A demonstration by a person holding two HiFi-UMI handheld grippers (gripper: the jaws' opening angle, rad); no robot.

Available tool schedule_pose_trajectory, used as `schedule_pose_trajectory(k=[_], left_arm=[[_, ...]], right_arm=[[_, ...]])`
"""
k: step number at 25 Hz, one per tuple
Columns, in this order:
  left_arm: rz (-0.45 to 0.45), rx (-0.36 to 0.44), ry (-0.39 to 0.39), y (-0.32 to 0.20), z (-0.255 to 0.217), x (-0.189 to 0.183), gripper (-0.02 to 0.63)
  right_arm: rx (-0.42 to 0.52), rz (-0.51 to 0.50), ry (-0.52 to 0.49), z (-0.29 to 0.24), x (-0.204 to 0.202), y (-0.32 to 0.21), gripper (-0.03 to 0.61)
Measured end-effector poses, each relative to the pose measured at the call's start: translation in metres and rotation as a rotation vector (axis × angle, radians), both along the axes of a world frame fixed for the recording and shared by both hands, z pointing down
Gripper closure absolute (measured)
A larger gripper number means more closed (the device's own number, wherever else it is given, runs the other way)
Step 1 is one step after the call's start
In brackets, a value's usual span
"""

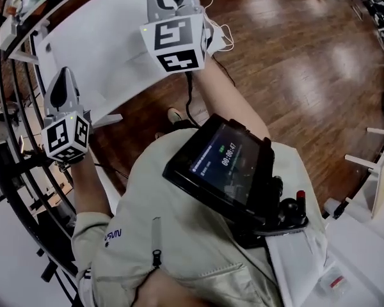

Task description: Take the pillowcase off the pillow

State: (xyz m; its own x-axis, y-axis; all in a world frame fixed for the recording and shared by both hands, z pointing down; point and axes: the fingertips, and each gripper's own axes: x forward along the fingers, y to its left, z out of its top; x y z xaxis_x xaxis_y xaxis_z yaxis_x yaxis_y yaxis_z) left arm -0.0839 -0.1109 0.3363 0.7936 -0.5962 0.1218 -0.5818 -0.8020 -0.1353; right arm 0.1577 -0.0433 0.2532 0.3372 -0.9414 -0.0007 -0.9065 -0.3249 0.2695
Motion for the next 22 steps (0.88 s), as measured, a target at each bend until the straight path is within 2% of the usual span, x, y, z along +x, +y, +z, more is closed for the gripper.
schedule_pose_trajectory(k=[6, 11, 22], left_arm=[[-0.007, -0.008, 0.015, 0.009, -0.003, -0.009, 0.607], [-0.012, 0.022, 0.024, 0.016, -0.01, -0.003, 0.608], [-0.033, 0.037, 0.045, 0.03, -0.021, 0.042, 0.607]], right_arm=[[0.008, -0.006, 0.01, -0.002, -0.019, 0.021, 0.574], [0.021, -0.017, -0.003, 0.002, -0.022, 0.03, 0.574], [0.041, -0.073, 0.044, -0.016, 0.002, 0.036, 0.574]])
